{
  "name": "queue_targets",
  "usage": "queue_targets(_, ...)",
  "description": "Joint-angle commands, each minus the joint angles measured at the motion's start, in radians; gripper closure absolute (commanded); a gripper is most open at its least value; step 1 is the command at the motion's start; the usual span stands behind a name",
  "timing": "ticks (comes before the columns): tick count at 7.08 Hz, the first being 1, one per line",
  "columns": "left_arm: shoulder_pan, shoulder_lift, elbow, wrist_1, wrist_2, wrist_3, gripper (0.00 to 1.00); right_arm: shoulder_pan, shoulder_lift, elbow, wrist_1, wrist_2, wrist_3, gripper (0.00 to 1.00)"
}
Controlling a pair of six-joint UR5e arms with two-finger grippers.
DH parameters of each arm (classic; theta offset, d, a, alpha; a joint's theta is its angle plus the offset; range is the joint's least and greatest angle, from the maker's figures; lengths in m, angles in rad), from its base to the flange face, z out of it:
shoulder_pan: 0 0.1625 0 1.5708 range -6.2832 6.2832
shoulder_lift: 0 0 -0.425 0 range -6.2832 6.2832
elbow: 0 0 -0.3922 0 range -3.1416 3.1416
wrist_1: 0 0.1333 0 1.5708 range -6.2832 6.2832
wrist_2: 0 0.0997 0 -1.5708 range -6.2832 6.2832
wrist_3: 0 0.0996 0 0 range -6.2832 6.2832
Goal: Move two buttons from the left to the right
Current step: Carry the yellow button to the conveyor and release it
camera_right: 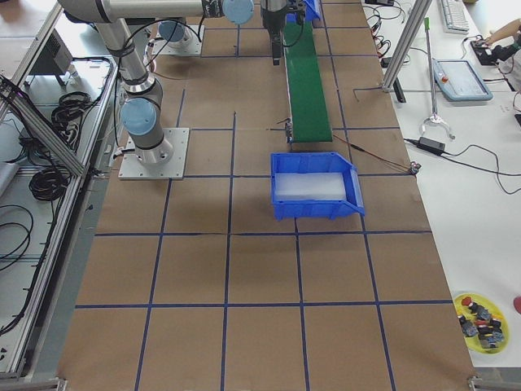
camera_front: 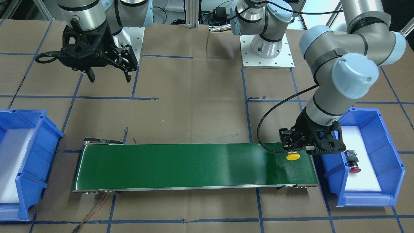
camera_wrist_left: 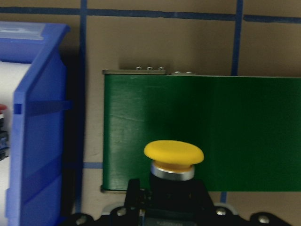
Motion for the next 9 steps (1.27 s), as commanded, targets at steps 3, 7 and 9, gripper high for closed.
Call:
queue_targets(3,-0.054,-0.101,-0.023,0.114,0.012,-0.091,0.86,0.0,0.005,0.002,-0.001,0.0,0.003,0.0)
queue_targets(7,-0.054,-0.107,-0.029,0.108,0.013,-0.091,0.41,0.0,0.006,0.001,-0.009,0.002,0.005,0.0)
queue_targets(9,-0.054,-0.099,-0.012,0.099,0.013,-0.091,0.01,0.0,0.005,0.001,-0.007,0.002,0.005,0.0)
